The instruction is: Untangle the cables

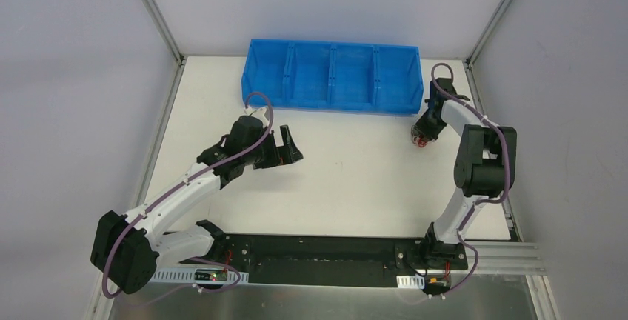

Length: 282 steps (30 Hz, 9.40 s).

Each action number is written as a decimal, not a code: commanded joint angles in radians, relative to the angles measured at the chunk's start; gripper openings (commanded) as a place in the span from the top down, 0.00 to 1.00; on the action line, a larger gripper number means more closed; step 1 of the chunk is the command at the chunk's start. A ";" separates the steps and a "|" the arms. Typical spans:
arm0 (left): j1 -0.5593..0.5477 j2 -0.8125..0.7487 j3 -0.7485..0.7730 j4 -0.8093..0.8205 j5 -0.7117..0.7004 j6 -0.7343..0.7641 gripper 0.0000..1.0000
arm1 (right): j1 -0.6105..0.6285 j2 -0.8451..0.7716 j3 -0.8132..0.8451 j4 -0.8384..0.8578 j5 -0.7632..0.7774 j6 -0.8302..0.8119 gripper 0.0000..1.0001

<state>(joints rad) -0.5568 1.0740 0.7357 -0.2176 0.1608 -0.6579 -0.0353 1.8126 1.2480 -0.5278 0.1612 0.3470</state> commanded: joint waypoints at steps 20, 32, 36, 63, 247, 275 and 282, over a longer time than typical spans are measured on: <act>-0.007 -0.009 -0.185 0.528 0.269 -0.286 0.00 | 0.627 -0.513 -0.381 0.381 -0.853 0.120 1.00; -0.025 0.042 -0.299 0.773 0.283 -0.409 0.55 | 0.768 -0.437 -0.301 0.413 -0.822 0.114 0.99; -0.023 -0.068 -0.324 0.689 0.220 -0.386 1.00 | 0.733 -0.465 -0.308 0.344 -0.774 0.077 0.99; 0.450 -0.496 -0.044 -0.423 -0.293 -0.293 1.00 | -0.108 -0.781 -0.499 -0.012 -0.541 0.058 1.00; 0.534 -0.148 0.140 0.048 0.604 -0.272 0.99 | 0.640 -0.593 -0.163 0.280 -0.535 0.240 1.00; 0.355 -0.151 0.130 0.135 0.483 -0.304 1.00 | 0.665 -0.613 -0.210 0.300 -0.702 0.199 1.00; 0.357 -0.147 0.174 0.138 0.415 -0.305 1.00 | 0.662 -0.588 -0.189 0.258 -0.673 0.188 0.47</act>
<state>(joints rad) -0.2447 0.9264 0.8688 -0.0971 0.7036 -0.9745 0.6556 1.2346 1.0657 -0.1520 -0.5507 0.5735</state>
